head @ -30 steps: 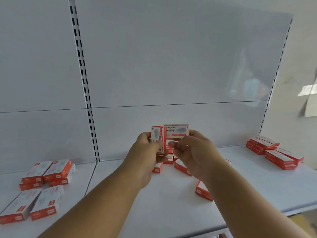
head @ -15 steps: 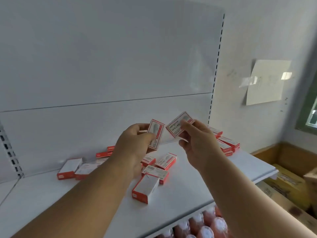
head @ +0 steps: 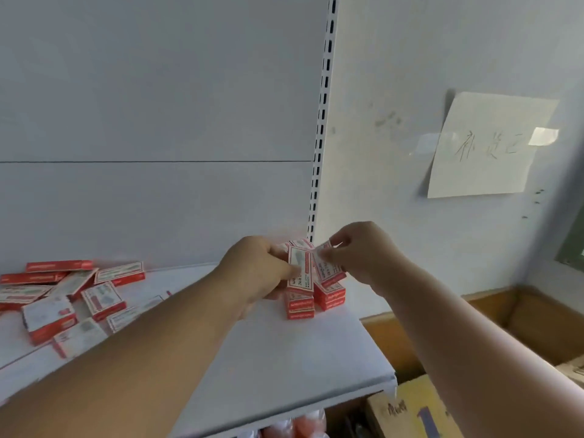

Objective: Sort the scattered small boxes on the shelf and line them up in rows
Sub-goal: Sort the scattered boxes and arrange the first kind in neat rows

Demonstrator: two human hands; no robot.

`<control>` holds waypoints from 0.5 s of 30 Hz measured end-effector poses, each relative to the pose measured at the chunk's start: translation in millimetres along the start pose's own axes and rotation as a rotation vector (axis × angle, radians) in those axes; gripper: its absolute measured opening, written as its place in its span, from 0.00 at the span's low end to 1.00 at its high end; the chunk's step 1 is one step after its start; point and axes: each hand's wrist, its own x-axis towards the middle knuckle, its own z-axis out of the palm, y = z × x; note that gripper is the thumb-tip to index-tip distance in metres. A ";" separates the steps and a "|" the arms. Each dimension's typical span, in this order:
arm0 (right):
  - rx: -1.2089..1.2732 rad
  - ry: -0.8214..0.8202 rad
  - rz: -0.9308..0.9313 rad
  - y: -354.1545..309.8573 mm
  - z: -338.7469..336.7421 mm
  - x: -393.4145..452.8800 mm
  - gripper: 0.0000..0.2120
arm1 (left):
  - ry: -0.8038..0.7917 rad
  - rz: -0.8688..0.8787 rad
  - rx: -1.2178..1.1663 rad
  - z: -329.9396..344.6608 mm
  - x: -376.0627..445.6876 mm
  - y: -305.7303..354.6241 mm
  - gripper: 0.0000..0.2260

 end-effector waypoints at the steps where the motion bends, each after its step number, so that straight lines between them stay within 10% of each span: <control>1: -0.090 -0.038 -0.033 4.0 0.7 4.6 0.09 | 0.037 0.006 0.067 6.5 2.5 -1.0 0.05; 15: -0.264 -0.038 -0.384 -2.9 10.4 14.6 0.08 | 0.376 0.112 0.546 12.2 -14.2 -2.7 0.11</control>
